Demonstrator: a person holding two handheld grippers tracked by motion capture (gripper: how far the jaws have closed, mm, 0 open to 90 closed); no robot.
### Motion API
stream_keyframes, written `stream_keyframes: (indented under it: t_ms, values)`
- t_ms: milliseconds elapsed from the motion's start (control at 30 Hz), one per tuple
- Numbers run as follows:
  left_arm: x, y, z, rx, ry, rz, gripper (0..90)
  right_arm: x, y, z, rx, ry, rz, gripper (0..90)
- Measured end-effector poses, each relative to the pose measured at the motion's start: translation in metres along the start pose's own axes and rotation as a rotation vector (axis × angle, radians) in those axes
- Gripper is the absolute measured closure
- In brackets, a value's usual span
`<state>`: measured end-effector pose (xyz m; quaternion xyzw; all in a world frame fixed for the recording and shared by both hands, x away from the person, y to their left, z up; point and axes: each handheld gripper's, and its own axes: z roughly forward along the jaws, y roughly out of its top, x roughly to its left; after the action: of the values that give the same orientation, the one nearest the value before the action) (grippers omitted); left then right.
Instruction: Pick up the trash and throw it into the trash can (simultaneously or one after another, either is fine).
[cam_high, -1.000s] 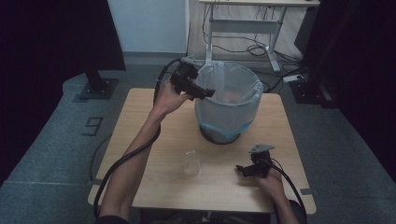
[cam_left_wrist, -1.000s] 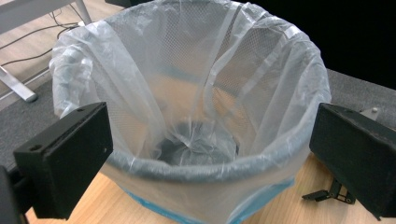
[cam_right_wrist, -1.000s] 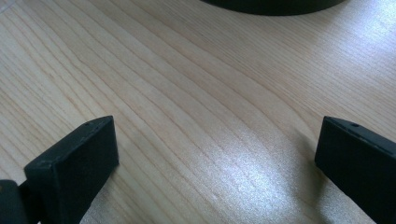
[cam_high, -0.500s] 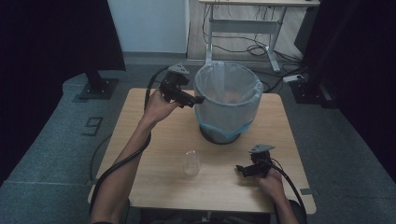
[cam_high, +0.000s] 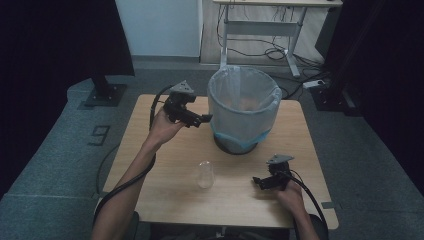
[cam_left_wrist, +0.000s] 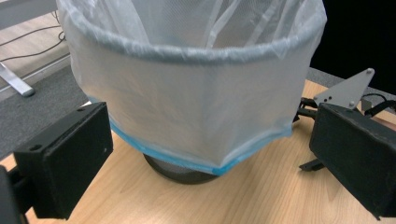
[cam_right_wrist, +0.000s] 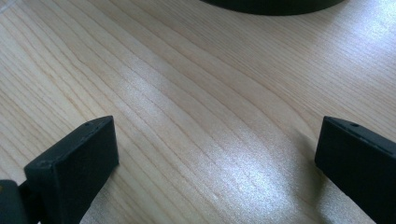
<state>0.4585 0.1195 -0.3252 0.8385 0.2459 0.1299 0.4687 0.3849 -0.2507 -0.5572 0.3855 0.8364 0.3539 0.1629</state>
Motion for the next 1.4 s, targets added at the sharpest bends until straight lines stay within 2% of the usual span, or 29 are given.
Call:
stream_keyframes:
  t_ms: [200,500,800,1400]
  values:
    - [-0.002,-0.017,0.001,-0.008,0.005,-0.011,0.0,0.0,0.0,0.0,0.0,0.0,0.0,0.0]
    - [-0.007,-0.039,0.004,0.005,0.008,-0.015,0.0,0.0,0.0,0.0,0.0,0.0,0.001,0.0]
    - [-0.018,-0.064,0.013,0.035,0.025,0.004,0.0,0.0,0.0,0.0,-0.002,0.001,0.002,0.0]
    - [-0.044,-0.105,0.029,0.061,0.006,0.002,0.0,0.0,0.0,0.0,-0.004,0.0,0.003,0.0]
